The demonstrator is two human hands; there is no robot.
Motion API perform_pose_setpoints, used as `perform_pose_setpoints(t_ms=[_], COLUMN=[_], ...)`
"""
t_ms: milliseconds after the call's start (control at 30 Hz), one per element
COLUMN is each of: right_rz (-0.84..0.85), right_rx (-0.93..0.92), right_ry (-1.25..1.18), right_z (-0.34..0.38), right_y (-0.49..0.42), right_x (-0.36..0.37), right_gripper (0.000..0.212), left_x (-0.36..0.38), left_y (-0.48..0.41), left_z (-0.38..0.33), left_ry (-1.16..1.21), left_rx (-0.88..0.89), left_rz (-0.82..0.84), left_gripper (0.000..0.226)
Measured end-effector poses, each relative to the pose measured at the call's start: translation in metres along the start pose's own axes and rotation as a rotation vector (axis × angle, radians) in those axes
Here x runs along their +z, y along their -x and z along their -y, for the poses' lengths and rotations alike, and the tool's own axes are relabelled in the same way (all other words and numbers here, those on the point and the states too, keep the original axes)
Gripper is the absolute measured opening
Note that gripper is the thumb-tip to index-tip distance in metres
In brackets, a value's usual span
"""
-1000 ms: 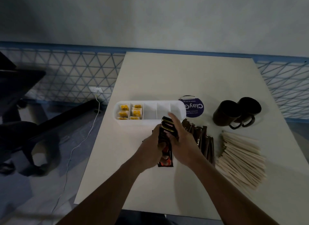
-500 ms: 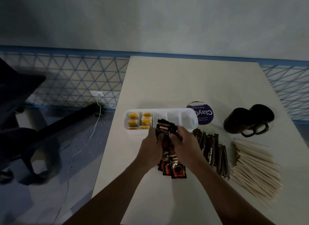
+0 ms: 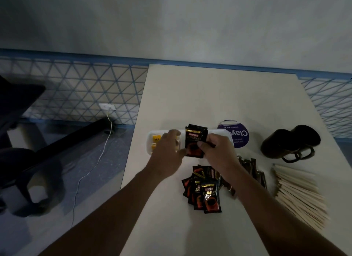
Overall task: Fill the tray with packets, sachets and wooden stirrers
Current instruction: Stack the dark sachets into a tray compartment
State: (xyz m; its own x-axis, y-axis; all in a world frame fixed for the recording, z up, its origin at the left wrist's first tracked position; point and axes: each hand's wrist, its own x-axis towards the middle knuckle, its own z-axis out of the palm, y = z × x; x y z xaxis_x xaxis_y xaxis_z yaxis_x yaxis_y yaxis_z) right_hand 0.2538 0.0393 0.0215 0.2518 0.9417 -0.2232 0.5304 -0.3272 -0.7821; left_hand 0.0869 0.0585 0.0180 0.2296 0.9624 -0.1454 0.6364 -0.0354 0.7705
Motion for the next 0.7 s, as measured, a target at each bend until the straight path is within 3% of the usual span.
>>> perform_pose_setpoints(t_ms=[167,333,700], right_rz=[-0.016,0.034,0.221], right_rx=[-0.032,-0.025,0.013], right_ry=[0.185,0.297,0.412], right_z=[0.008,0.009,0.012], right_y=[-0.026,-0.043,-0.064], right_x=[-0.003,0.008,0.021], right_gripper=[0.024,0.03,0.007], left_x=[-0.017,-0.019,-0.014], left_y=[-0.021,-0.036,-0.046], left_z=[0.012,0.022,0.032], left_ry=[-0.338,-0.553,-0.512], left_rx=[0.08,0.012,-0.049], left_rz=[0.021,0.208,0.275], left_gripper=[0.078,0.107,0.108])
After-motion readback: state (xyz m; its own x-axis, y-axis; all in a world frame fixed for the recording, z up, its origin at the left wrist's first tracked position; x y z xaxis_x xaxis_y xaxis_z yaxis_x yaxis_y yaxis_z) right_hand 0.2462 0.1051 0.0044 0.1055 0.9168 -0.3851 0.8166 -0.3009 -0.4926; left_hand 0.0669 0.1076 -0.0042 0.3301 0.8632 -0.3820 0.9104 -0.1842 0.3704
